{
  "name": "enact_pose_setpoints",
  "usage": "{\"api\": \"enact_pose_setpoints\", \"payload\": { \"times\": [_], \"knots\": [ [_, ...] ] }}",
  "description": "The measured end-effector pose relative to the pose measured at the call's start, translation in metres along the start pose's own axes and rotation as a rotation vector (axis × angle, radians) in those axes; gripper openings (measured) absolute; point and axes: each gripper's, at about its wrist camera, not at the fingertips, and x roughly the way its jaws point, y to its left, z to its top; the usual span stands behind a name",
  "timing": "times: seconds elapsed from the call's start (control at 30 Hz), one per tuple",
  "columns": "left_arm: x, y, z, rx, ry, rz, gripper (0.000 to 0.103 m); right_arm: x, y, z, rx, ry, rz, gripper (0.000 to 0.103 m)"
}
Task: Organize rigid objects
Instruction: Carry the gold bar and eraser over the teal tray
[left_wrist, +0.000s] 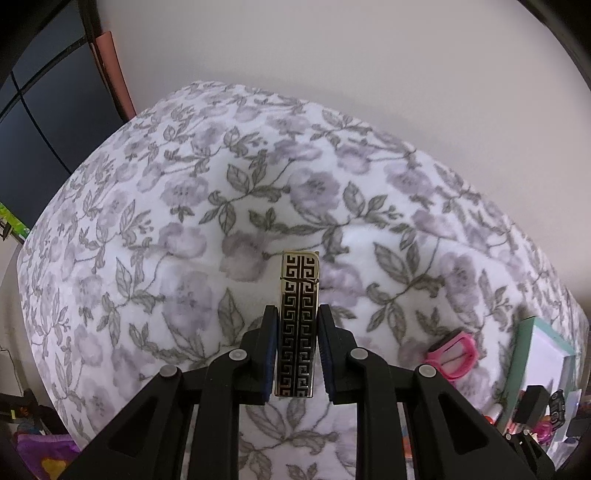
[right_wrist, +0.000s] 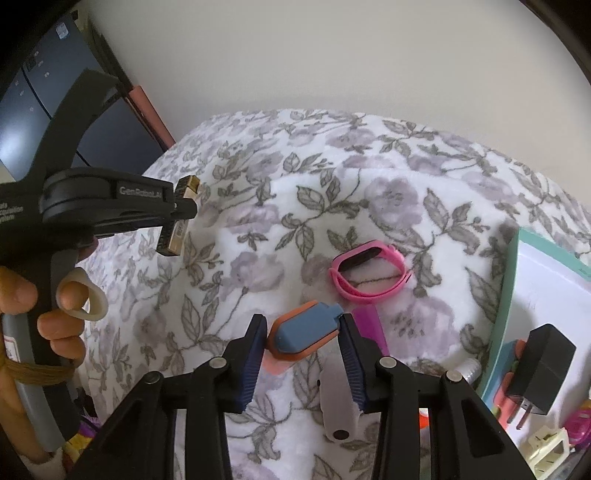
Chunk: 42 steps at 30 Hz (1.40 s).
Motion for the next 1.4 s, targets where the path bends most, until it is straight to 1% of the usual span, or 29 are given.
{"api": "enact_pose_setpoints", "payload": {
  "times": [0.27,0.43,0.6,0.77,0.97,1.13,1.2,1.33,1.4],
  "knots": [
    [-0.024,-0.004,0.003,0.004,-0.062,-0.025,0.022,-0.040,-0.005,0.010,0.005,-0.097,-0.011,0.042],
    [-0.044,-0.014,0.004,0.024,-0.111,-0.060,0.022,-0.066,-0.016,0.011,0.018,-0.153,-0.035,0.042],
    [-0.060,-0.034,0.001,0.062,-0.148,-0.099,0.022,-0.096,-0.047,0.007,0.081,-0.208,-0.082,0.042],
    [-0.067,-0.065,-0.008,0.126,-0.144,-0.157,0.022,-0.119,-0.085,-0.003,0.155,-0.233,-0.156,0.042],
    [-0.078,-0.118,-0.030,0.255,-0.150,-0.199,0.022,-0.141,-0.123,-0.016,0.234,-0.253,-0.220,0.042],
    [-0.086,-0.170,-0.060,0.394,-0.143,-0.255,0.022,-0.155,-0.153,-0.032,0.299,-0.253,-0.292,0.042],
    [-0.090,-0.194,-0.077,0.466,-0.146,-0.278,0.022,-0.162,-0.166,-0.039,0.325,-0.251,-0.329,0.042],
    [-0.091,-0.238,-0.115,0.599,-0.131,-0.334,0.022,-0.176,-0.187,-0.052,0.378,-0.271,-0.349,0.042],
    [-0.088,-0.254,-0.131,0.648,-0.121,-0.341,0.022,-0.180,-0.194,-0.057,0.394,-0.273,-0.374,0.042]
  ]
}}
